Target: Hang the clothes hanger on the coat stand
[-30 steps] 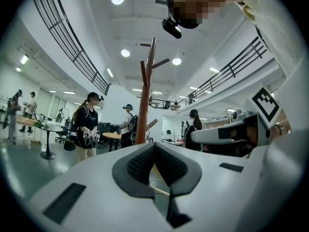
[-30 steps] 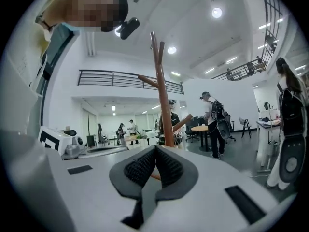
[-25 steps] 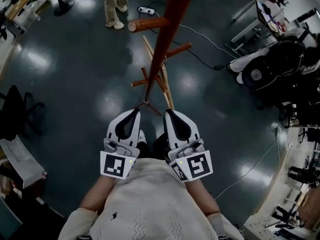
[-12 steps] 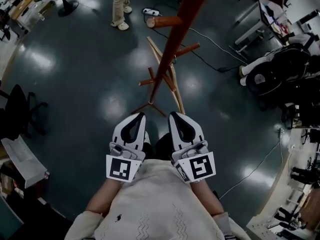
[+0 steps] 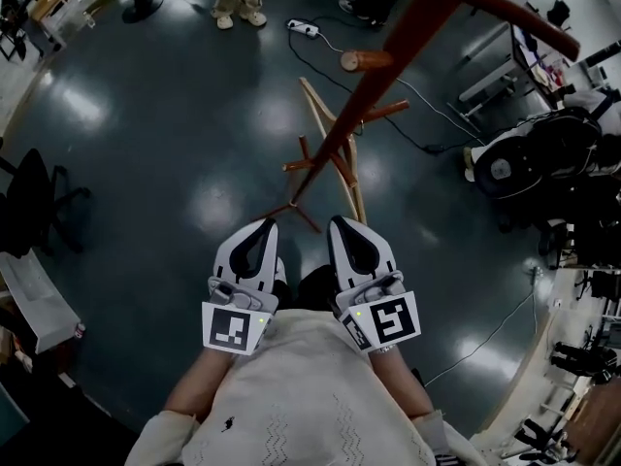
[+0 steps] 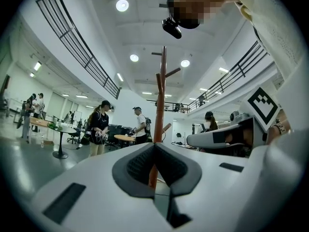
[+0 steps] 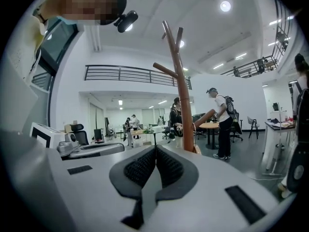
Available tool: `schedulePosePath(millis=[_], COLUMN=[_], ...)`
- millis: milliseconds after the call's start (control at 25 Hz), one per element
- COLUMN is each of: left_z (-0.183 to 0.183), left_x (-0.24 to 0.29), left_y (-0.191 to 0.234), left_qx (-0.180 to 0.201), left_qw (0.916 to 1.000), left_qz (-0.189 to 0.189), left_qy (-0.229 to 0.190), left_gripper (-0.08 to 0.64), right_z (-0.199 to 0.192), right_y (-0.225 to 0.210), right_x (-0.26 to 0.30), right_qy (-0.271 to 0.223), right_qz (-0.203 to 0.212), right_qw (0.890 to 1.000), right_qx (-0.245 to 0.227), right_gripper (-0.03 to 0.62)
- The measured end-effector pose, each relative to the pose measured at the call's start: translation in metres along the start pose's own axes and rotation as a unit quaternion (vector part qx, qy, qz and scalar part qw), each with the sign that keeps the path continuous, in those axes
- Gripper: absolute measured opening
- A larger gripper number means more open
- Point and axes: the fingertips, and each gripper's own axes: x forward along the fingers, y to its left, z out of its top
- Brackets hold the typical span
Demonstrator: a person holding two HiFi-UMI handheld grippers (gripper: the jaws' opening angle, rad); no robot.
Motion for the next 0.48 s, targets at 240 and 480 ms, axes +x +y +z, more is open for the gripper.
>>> schedulePosePath(millis=[240,480], left_z=[0.005,0.004], left_x=[-0.006,-0.010], left_y=[0.017,0.020], left_qx=[-0.005,-0.001], left_qw=[0.9999,1.0000], left_qz=[0.005,0.002], left_qy=[-0.009,-0.006], left_gripper=[0.012,0.012], right_z=[0.008,0.005], right_y=[0.016,0.020], right_x=[0.012,0.015], right_qy=[-0.010,-0.009], right_qz=[-0.001,-0.007], right_qw=[1.000,1.000], right_qx=[-0.011,-0.007], right_gripper=[0.020,0.020])
